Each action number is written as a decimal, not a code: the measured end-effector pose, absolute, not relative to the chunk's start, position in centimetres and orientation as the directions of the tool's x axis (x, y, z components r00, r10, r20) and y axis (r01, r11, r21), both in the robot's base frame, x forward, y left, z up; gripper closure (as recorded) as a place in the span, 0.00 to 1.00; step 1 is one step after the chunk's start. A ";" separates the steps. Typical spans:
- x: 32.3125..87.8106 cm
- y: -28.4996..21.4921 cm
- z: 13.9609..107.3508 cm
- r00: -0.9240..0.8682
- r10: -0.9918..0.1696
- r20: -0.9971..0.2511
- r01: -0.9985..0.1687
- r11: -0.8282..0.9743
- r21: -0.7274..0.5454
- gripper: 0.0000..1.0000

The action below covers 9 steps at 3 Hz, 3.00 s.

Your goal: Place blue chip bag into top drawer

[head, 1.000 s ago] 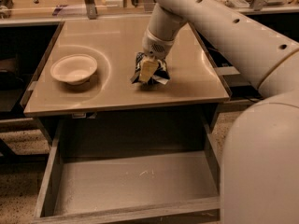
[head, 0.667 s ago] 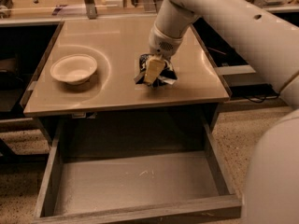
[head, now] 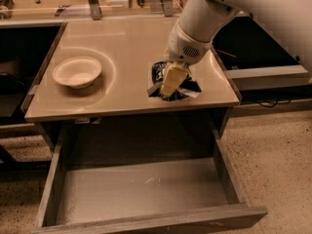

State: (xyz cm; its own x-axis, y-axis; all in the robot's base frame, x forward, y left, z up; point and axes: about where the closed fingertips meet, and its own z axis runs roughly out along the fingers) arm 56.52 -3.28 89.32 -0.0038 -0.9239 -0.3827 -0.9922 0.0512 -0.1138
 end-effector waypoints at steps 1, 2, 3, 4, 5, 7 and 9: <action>56.5 -3.3 89.3 -0.004 -0.924 -0.383 -0.992 0.051 -0.114 1.00; 54.9 -3.3 88.9 -0.034 -0.919 -0.394 -0.993 0.075 -0.088 1.00; 52.0 -2.0 88.2 -0.087 -0.896 -0.435 -0.993 0.115 -0.038 1.00; 48.8 1.1 86.7 -0.095 -0.866 -0.491 -0.995 0.083 0.046 1.00; 48.8 1.1 86.7 -0.095 -0.866 -0.491 -0.995 0.083 0.046 1.00; 43.0 2.7 84.0 -0.220 -0.817 -0.533 -0.975 0.162 0.153 1.00; 39.9 4.5 79.9 -0.293 -0.782 -0.550 -0.951 0.181 0.250 1.00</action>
Offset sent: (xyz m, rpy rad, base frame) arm -0.0412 -0.0036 -0.0097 0.0318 0.0655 -0.0627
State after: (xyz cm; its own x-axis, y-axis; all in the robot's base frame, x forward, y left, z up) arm 39.94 4.52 79.87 -0.2931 -0.7822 -0.5498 -0.9512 0.1806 0.2501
